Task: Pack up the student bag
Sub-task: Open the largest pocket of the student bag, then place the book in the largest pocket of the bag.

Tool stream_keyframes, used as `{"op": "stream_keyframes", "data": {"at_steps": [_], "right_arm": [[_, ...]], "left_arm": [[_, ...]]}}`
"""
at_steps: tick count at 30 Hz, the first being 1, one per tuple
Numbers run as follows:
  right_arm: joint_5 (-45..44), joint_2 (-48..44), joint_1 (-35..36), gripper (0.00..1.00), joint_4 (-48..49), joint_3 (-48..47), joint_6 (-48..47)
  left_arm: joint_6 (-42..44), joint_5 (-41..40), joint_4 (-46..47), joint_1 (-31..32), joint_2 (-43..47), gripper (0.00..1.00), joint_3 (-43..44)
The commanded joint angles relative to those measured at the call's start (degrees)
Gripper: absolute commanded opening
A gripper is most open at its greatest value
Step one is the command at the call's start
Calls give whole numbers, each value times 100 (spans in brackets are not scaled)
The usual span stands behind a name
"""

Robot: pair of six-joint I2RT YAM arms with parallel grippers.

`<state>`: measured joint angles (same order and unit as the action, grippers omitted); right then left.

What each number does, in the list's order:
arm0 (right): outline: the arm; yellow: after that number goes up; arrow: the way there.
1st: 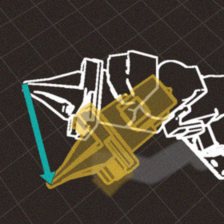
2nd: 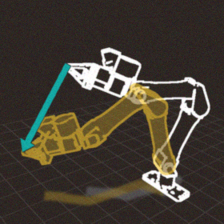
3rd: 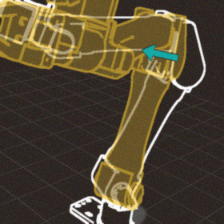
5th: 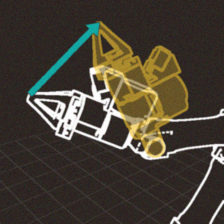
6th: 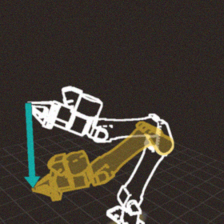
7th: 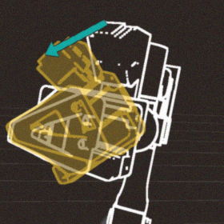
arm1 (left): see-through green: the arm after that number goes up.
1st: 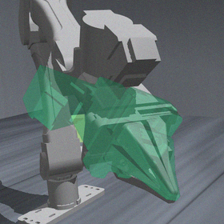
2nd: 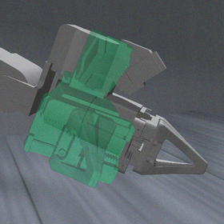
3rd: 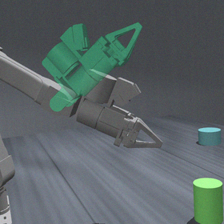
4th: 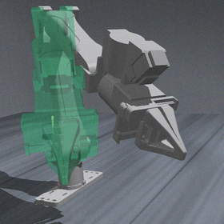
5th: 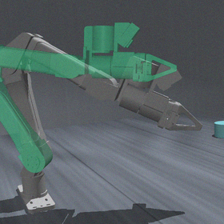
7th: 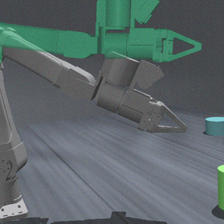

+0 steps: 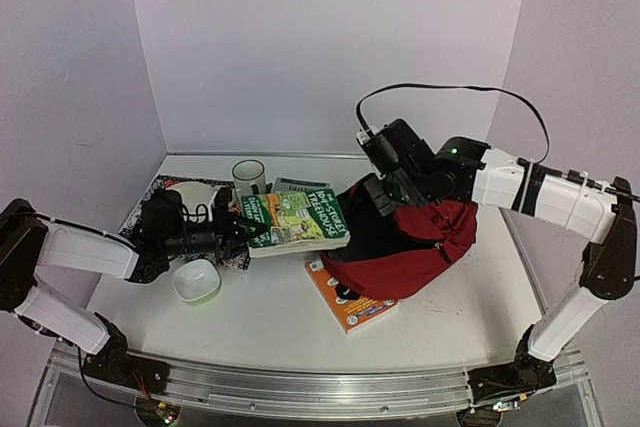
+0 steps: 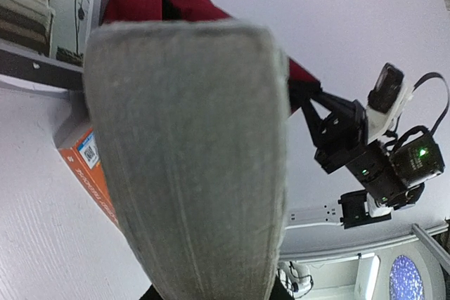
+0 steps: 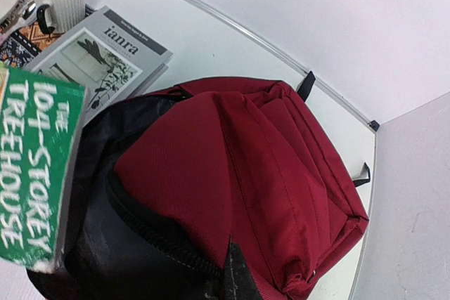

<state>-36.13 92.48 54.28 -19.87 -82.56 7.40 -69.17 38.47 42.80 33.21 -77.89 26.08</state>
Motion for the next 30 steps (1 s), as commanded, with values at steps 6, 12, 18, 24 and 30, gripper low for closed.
{"op": "stream_keyframes", "data": {"at_steps": [6, 12, 18, 24, 30], "right_arm": [[-315, -428, 4, 0, 859, -374, 129], [494, -435, 15, 0, 1118, -388, 329], [1078, -422, 71, 0, 1351, -169, 677], [1075, -488, 249, 0, 1472, -32, 897], [989, -494, 450, 0, 1616, 24, 1047]], "left_arm": [[100, 474, 233, 551, -606, 0, 982], [1, 396, -77, 752, -1226, 0, 1570], [-305, -19, -91, 798, -1740, 0, 2062], [-676, -682, -85, 900, -2182, 0, 2624], [-803, -1281, -85, 1194, -2692, 0, 3439]]}}
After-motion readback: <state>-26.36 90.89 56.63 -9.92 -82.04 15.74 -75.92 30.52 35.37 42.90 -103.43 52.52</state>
